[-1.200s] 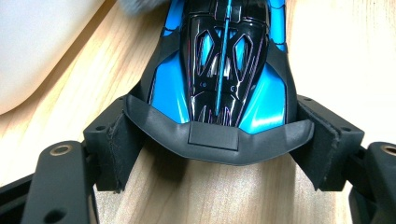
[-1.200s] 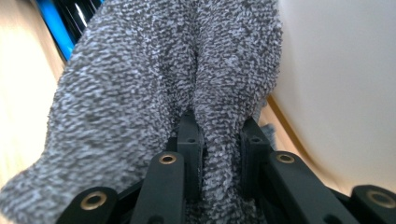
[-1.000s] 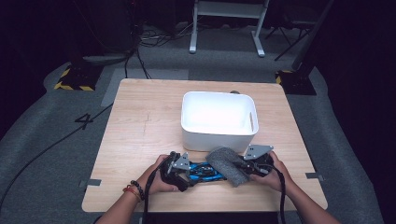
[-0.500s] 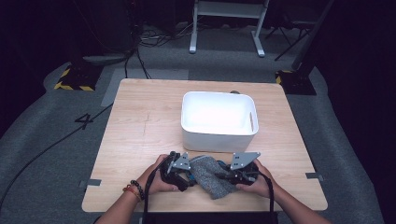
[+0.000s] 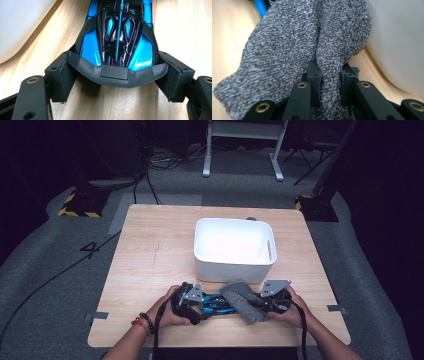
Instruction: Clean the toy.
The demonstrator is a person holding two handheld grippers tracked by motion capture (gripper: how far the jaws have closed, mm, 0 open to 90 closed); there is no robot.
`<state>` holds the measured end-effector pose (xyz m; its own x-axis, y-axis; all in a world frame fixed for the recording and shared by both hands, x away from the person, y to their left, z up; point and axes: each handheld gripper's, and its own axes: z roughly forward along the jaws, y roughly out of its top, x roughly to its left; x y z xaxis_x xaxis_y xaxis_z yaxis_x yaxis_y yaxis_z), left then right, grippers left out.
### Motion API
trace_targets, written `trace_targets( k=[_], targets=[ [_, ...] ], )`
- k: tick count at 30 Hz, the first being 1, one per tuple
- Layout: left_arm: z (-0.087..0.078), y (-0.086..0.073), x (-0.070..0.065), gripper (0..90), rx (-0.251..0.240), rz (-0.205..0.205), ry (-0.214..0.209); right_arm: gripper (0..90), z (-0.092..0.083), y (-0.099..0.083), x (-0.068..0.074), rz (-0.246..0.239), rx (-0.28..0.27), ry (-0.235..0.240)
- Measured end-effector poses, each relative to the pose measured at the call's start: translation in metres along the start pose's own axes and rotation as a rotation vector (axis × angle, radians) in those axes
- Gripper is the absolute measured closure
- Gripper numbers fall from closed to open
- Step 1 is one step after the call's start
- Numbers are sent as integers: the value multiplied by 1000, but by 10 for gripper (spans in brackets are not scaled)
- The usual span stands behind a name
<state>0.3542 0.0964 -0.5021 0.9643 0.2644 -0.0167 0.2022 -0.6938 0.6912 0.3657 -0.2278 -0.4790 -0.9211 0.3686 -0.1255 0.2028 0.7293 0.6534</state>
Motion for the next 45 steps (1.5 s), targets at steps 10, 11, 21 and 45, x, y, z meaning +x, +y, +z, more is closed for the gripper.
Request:
trace_targets(
  k=[10, 11, 21, 45],
  targets=[
    [5, 8, -4, 247, 23, 30, -34, 755, 0, 15, -9, 106, -169, 36],
    [5, 8, -4, 247, 20, 37, -38, 753, 3, 18, -8, 103, -168, 40],
    [5, 7, -2, 248, 15, 39, -51, 750, 19, 33, 2, 42, -124, 26],
    [2, 3, -2, 242, 7, 26, -35, 754, -18, 18, 4, 22, -168, 139]
  ],
)
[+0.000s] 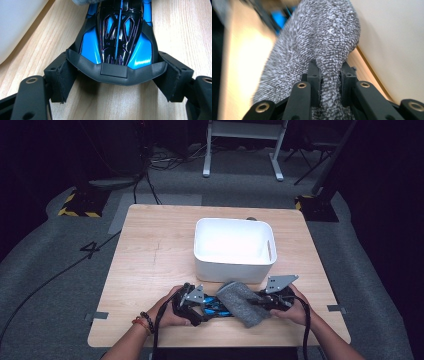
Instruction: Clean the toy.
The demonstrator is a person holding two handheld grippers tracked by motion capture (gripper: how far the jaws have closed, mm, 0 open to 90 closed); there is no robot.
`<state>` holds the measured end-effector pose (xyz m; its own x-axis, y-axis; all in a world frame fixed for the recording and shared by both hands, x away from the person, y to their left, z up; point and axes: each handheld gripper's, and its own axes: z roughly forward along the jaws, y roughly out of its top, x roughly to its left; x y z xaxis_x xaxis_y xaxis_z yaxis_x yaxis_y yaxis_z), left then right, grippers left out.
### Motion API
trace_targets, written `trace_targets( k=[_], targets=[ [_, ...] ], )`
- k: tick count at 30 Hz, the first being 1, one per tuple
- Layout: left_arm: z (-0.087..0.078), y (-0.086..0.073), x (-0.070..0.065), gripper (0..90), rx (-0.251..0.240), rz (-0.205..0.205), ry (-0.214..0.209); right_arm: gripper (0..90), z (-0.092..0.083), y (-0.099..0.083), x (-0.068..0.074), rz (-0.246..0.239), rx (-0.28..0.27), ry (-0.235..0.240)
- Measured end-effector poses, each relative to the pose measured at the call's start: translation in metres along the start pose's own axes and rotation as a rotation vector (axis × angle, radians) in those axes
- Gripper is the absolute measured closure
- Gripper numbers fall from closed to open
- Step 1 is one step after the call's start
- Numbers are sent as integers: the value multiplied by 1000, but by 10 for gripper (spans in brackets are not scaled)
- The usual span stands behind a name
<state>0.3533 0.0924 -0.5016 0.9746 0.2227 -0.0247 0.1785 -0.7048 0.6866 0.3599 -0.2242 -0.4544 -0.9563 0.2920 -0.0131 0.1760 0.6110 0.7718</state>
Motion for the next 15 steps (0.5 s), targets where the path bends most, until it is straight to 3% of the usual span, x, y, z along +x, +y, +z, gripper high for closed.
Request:
trace_targets(
  k=[3, 7, 11, 15],
  targets=[
    [0, 0, 0, 242, 1, -2, 1, 743, 8, 9, 16, -39, -17, 9],
    [0, 1, -1, 243, 8, 0, 1, 740, 25, 12, 31, -106, 39, -4],
    [-1, 1, -1, 246, 15, 0, -3, 736, 27, 6, 26, -99, 76, -18],
    [-2, 1, -1, 248, 25, -3, -9, 736, 19, -6, 10, -88, 136, -101]
  ],
)
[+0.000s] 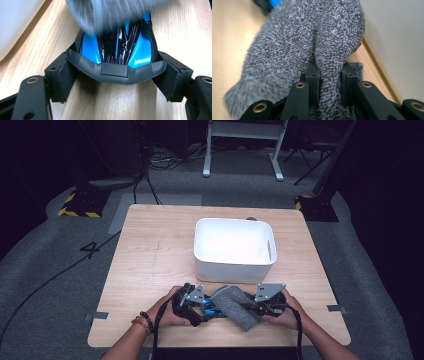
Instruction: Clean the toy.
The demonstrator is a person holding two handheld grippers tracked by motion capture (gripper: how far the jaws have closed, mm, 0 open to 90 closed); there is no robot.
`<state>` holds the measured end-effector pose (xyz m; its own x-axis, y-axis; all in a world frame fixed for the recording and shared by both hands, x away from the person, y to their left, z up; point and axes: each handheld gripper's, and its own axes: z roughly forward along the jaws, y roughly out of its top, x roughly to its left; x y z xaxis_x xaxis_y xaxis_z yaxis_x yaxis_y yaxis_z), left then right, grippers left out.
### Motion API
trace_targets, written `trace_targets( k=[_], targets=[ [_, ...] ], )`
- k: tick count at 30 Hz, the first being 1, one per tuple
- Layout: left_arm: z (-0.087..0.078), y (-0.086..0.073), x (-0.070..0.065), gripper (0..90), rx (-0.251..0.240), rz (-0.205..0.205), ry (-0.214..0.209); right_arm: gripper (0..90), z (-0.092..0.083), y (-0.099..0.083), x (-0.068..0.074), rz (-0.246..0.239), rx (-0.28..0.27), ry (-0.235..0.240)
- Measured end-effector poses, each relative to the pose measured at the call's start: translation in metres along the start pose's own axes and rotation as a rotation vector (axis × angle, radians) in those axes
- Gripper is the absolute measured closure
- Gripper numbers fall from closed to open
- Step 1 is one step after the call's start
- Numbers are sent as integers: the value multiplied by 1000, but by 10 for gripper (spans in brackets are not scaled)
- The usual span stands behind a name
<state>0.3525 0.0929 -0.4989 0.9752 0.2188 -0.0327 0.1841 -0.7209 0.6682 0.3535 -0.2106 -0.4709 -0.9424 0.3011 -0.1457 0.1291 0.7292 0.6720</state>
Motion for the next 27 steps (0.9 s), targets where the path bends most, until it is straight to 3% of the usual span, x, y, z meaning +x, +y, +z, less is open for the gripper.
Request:
trace_targets(
  k=[3, 8, 13, 17, 20, 22, 23, 25, 27],
  targets=[
    [-1, 1, -1, 248, 13, -16, 9, 737, -2, -9, -10, 25, 25, -43],
    [-3, -2, 2, 244, -7, -56, -6, 736, -13, -2, -7, 23, -83, 21],
    [-8, -7, 2, 205, -12, -97, 10, 711, -1, 5, 9, -45, -25, 17],
    [-19, -7, 1, 210, -66, -109, 22, 702, 3, 2, 5, -29, -14, 18],
    [-25, -8, 5, 154, -113, -141, 14, 685, 3, 0, 2, -15, -13, 21],
    [-27, -6, 6, 173, -145, -163, -12, 668, 4, 0, 1, -16, -11, 20],
    [-29, -4, 7, 223, -171, -175, -10, 659, 4, 0, 1, -13, -10, 18],
    [-33, -2, 11, 243, -197, -205, 7, 652, 5, 0, 1, -15, -7, 18],
    [-31, -1, 13, 266, -162, -210, 77, 646, 5, 0, 1, -9, -11, 19]
  ],
)
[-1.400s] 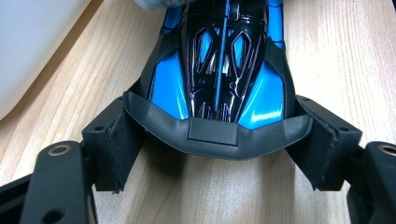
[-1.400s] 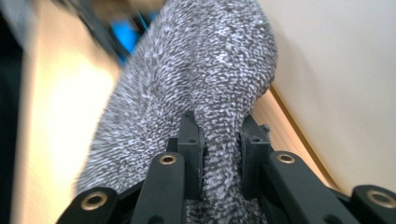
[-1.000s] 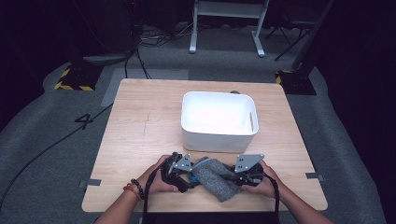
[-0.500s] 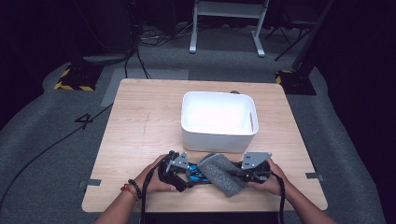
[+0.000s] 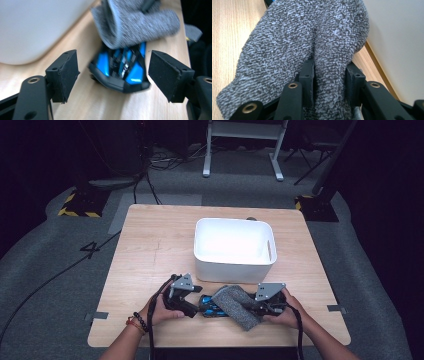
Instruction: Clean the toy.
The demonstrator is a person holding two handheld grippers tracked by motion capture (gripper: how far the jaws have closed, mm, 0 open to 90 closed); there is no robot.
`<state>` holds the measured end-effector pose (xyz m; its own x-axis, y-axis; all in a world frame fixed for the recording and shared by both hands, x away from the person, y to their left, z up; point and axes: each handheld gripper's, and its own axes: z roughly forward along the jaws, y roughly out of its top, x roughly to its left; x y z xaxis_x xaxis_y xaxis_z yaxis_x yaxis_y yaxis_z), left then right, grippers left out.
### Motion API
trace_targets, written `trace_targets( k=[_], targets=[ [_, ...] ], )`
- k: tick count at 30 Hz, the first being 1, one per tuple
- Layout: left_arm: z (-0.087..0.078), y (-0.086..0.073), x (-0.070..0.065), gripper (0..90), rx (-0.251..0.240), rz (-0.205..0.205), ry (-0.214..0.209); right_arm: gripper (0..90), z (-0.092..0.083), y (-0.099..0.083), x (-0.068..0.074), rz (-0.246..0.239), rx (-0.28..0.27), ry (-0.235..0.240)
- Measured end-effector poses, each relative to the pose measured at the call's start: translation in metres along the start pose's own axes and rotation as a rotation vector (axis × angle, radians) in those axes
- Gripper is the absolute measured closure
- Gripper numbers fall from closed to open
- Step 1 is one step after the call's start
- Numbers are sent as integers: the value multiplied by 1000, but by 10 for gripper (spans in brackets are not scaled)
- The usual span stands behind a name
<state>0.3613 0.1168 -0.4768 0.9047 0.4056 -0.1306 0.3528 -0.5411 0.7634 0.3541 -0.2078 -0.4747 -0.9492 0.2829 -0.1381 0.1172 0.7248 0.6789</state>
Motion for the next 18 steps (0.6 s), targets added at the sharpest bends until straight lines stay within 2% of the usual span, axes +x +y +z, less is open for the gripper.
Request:
trace_targets(
  k=[1, 2, 4, 5, 6, 8, 10, 13, 15, 18],
  targets=[
    [3, 0, 1, 284, 24, -10, 29, 631, 0, 0, 0, 0, -2, 0],
    [6, -1, 2, 314, 34, -15, 26, 610, 0, -1, -1, -2, -4, -2],
    [11, -2, 1, 327, 50, -14, 6, 521, 1, -1, -3, 2, -7, -14],
    [11, -1, 1, 348, 44, -7, -5, 449, 1, -1, -3, 9, -7, -33],
    [11, 0, -1, 400, 45, -5, -8, 390, 0, -2, -4, 21, -7, -49],
    [12, -1, 0, 438, 38, -11, -32, 298, -2, -3, -7, 49, -18, -53],
    [13, -1, 0, 467, 42, -13, -44, 288, -7, -2, -9, 65, -45, -37],
    [13, -1, -2, 506, 40, -2, -55, 277, -19, 5, -7, 77, -126, -24],
    [14, 0, -1, 506, 41, 2, -58, 320, -23, 10, -2, 71, -154, -4],
    [16, 2, -2, 510, 40, -2, -63, 438, -11, 10, 3, 19, -70, 8]
  ],
)
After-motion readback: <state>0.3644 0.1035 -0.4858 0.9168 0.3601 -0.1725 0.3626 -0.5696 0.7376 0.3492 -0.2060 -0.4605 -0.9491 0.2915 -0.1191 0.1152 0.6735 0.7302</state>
